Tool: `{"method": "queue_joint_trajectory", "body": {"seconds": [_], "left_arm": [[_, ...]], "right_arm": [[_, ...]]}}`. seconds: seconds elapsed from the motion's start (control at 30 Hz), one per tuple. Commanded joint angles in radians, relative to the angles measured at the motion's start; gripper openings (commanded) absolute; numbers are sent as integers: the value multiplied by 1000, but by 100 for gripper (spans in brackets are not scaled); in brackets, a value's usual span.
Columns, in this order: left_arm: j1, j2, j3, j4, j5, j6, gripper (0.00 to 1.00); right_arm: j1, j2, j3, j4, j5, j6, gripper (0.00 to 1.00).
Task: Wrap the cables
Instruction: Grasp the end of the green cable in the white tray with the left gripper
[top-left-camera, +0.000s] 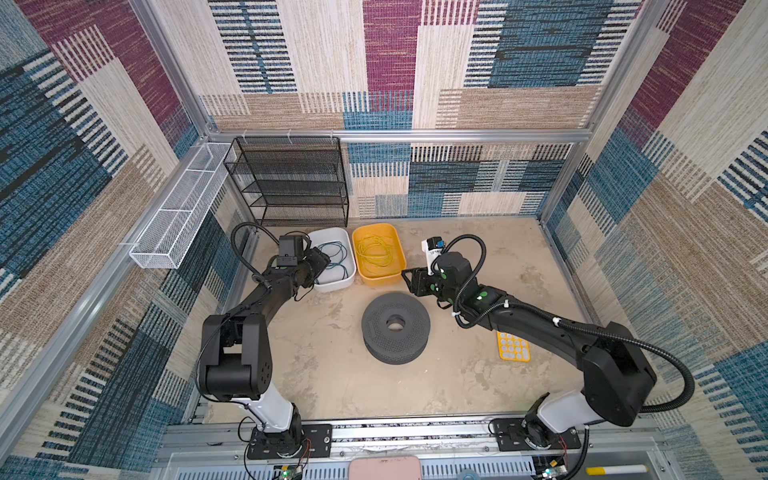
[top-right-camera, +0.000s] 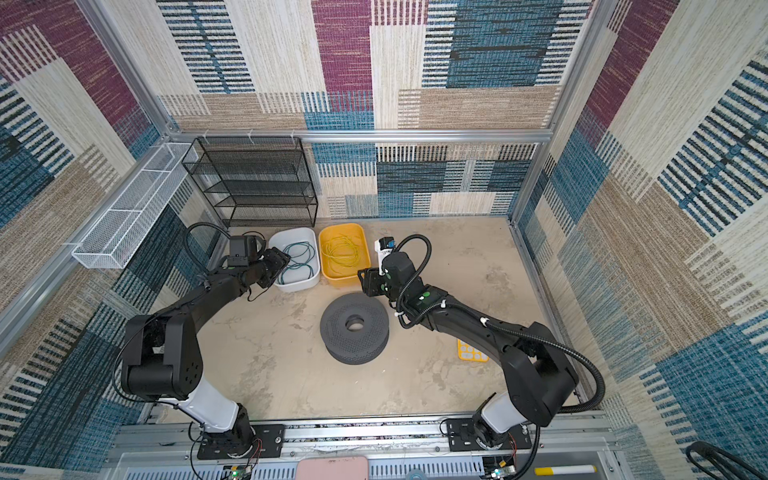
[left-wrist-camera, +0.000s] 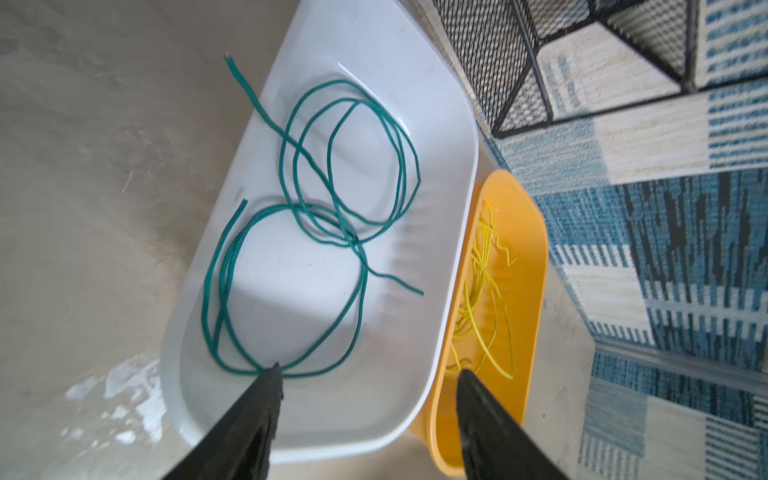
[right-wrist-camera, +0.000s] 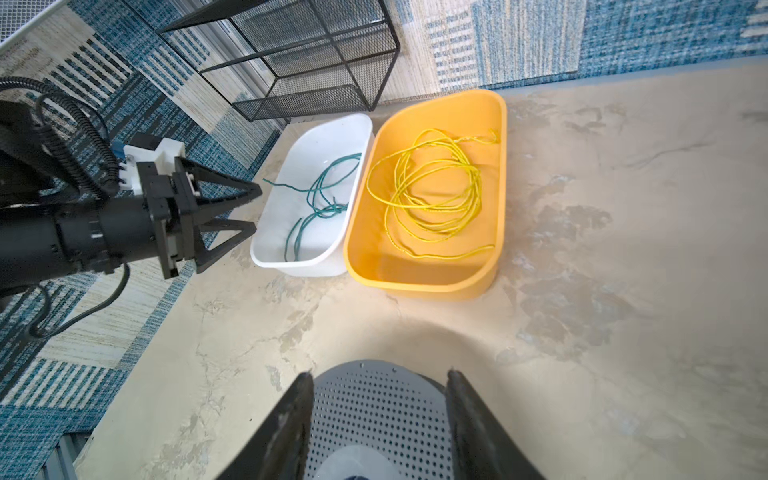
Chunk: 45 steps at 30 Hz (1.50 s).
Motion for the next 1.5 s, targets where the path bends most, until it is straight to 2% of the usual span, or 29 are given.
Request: {"method": "queue_joint_trajectory", "body": {"seconds": [0.0,0.17,0.33,0.4,0.47,0.53,0.67,0.9,1.0,1.1,1.23,1.47], "left_arm": [[0,45,-13,228,-5,-137,71],[10,120,12,261,-21,-183,67],[14,149,34,263,-56,-171,65],[20,201,93,234,-35,-168,61],[23,234,111,254,-17,-187,53],[23,236,116,239,-39,-188,51],[23,221,112,188,-77,-180,57],[25,208,123,145,-76,-167,59],[32,215,147,62,-95,-150,60],[34,239,128,118,-84,-168,58],[33,302,152,159,-53,-180,51],[30,314,156,223,-75,-145,43]], "right_arm": [[-16,-40,-43,58,13,10,55],[-58,-91,-97,61,17,10,56],[-92,-123,-125,71,15,1,57],[-99,-128,-129,74,14,-3,57],[-104,-128,-128,74,11,-6,57],[-110,-131,-128,73,10,-9,57],[-130,-129,-121,79,9,-20,57],[-138,-118,-116,98,-1,-24,57],[-138,-110,-119,107,-12,-17,57],[-138,-99,-121,113,-15,-12,58],[-139,-99,-125,120,-28,-9,57],[-139,-95,-138,136,-37,-12,57]]}}
